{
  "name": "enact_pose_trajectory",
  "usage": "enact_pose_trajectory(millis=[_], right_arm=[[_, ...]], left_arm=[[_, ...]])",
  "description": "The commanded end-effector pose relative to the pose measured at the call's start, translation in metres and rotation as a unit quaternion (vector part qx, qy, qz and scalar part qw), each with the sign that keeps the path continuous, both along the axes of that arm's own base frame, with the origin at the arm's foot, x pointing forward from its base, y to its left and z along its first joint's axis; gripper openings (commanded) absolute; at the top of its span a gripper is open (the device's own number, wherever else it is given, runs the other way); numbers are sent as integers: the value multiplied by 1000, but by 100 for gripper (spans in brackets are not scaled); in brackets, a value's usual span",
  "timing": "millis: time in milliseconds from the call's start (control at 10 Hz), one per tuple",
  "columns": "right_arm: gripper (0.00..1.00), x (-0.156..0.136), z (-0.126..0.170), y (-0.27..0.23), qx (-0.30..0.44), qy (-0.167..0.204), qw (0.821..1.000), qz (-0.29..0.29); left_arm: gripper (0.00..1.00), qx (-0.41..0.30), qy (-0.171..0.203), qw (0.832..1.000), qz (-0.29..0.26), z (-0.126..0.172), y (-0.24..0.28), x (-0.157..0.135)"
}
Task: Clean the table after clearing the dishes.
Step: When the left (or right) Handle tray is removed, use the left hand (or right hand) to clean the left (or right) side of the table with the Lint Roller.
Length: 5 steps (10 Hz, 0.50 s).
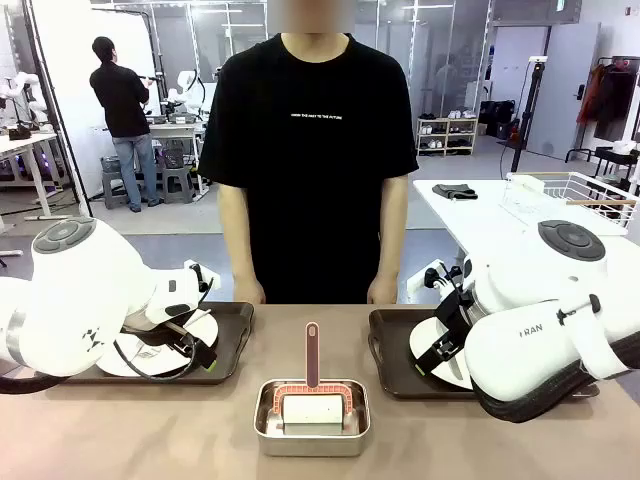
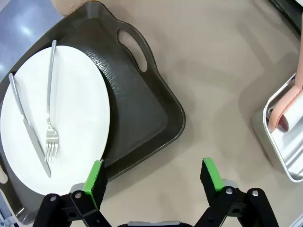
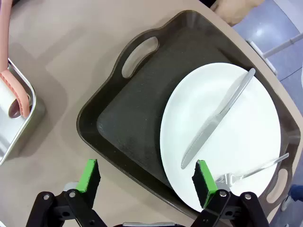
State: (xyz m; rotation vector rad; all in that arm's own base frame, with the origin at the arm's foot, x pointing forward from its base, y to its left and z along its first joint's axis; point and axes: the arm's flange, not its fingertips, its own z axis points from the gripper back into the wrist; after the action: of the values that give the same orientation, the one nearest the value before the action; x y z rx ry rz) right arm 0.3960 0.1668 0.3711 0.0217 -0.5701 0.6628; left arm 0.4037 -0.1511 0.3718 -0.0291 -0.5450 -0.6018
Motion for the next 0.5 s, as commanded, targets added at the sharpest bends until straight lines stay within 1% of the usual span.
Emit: enact_pose_trajectory(millis=[0, 400], right_arm=[[100, 0, 0, 0, 0, 0, 1000, 0], [100, 0, 0, 0, 0, 0, 1000, 0]], left_arm=[[100, 0, 0, 1000, 0, 0, 0, 0], [100, 0, 0, 1000, 0, 0, 0, 0]])
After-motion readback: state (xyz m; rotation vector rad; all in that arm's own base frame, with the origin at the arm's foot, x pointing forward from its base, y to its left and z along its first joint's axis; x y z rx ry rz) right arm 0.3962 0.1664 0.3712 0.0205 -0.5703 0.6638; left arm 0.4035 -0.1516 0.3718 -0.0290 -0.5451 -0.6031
